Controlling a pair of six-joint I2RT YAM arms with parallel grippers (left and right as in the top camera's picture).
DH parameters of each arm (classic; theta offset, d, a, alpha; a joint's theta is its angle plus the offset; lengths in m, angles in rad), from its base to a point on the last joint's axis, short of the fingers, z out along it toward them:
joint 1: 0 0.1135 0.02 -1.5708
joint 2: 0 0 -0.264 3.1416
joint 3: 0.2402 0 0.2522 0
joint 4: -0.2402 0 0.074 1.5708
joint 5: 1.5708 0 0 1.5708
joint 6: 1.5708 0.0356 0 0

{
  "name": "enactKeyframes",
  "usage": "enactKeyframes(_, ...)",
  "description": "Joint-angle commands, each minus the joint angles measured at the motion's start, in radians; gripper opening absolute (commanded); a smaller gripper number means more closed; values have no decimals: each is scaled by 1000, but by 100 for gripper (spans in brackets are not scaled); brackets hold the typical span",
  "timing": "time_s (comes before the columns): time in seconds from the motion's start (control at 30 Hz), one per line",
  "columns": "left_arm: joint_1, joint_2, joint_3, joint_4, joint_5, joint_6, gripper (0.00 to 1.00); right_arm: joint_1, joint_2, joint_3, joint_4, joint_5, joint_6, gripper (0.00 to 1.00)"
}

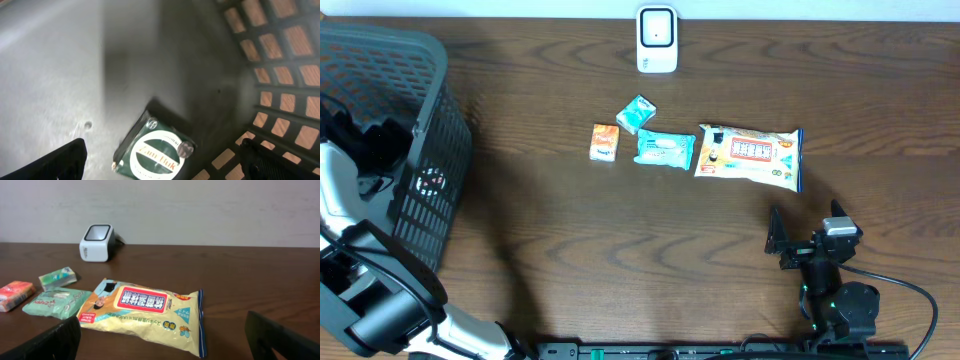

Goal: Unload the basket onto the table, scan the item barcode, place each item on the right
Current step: 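Grasp the dark green Zam-Buk ointment box in the basket with the left gripper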

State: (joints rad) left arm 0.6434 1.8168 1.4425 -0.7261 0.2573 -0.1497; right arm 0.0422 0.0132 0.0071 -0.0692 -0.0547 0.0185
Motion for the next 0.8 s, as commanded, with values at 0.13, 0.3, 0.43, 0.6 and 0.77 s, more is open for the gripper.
enactKeyframes(0.13, -34, -6, -36, 9, -9, 143, 96, -3, -2, -1, -3, 0, 10, 99)
enactKeyframes(0.3, -36, -5, -66, 27, -50, 154, 96, -3, -2, -1, -3, 0, 10, 99)
enactKeyframes(0.43, -36, 5, -99, 52, -50, 158, 96, -3, -2, -1, -3, 0, 10, 99)
enactKeyframes(0.6, -43, 47, -102, 52, -48, 177, 92, -3, -2, -1, -3, 0, 10, 99)
enactKeyframes(0.77, -64, 105, -102, 44, -43, 229, 91, -3, -2, -1, -3, 0, 11, 99)
